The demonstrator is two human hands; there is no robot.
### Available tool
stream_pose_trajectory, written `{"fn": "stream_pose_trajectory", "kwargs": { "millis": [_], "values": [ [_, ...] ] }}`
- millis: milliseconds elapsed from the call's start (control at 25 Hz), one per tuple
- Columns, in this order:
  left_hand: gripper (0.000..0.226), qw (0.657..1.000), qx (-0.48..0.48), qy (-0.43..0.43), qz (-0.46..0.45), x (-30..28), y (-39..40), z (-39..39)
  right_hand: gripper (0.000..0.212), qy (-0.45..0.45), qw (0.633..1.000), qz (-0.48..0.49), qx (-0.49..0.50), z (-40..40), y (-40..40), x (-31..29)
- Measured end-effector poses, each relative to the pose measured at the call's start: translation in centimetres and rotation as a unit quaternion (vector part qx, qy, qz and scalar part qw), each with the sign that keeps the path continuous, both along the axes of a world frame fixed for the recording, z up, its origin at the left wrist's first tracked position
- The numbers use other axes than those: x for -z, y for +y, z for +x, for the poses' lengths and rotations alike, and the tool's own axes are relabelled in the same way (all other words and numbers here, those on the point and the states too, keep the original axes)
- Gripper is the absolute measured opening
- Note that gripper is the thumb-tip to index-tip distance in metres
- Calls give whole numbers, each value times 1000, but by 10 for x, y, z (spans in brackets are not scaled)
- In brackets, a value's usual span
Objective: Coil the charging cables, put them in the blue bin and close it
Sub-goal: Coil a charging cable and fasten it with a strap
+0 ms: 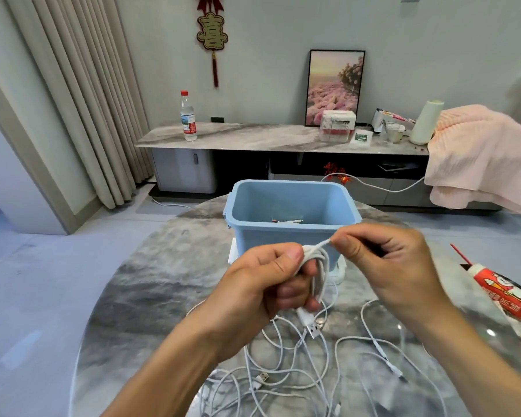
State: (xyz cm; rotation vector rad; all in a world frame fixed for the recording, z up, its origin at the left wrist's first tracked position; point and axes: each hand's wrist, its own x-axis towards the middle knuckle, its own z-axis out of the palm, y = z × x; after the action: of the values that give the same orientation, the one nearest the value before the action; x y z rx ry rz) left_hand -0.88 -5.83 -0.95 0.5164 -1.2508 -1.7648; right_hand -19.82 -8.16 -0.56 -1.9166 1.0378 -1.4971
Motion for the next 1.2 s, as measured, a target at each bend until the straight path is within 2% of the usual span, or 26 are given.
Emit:
{"fn": "stream_pose_trajectory", "kwargs": {
  "millis": [160, 320, 400, 440, 560, 640, 680, 760, 840, 920, 1000, 1040, 1120, 1200],
  "values": [
    [28, 993, -7, 99, 69, 0, -1, 3, 16, -11, 999, 45, -14, 19, 0, 19],
    [27, 963, -8, 238, 129, -1, -6, 5, 25, -34, 993, 111, -36, 35, 7, 38],
    [23, 944, -62, 293, 137, -1, -11, 11, 24, 6, 989, 143, -40, 49, 16, 52],
    [20, 942, -103, 295, 125, -1, -14, 14, 23, 43, 986, 156, -38, 56, 22, 57],
    [20, 947, -246, 200, 52, 0, -25, 27, 17, 186, 967, 174, -31, 71, 42, 50],
    [20, 946, -316, 42, -52, 4, -30, 33, 20, 316, 932, 176, -12, 80, 56, 31],
    [19, 939, -320, -51, -117, 7, -29, 33, 24, 384, 912, 146, 14, 81, 62, 21],
    [21, 912, -277, -196, -231, 12, -23, 30, 37, 423, 903, 52, 57, 75, 69, -9],
    [20, 905, -215, -239, -279, 12, -15, 25, 31, 380, 922, -40, 69, 54, 65, -35],
    [27, 938, -151, -186, -252, 8, -9, 17, 13, 277, 956, -85, 42, 32, 53, -44],
    [35, 979, -105, -86, -153, 3, -7, 8, 6, 139, 989, -45, -8, 26, 41, -38],
    [33, 989, -91, -40, -106, 2, -6, 5, 7, 67, 998, -11, -16, 28, 37, -33],
    [18, 995, -78, 28, -52, 3, -3, -2, 21, -54, 998, 43, -16, 36, 33, -24],
    [15, 996, -56, 66, -33, 3, 0, -5, 24, -136, 988, 67, -6, 43, 32, -17]
  ]
}}
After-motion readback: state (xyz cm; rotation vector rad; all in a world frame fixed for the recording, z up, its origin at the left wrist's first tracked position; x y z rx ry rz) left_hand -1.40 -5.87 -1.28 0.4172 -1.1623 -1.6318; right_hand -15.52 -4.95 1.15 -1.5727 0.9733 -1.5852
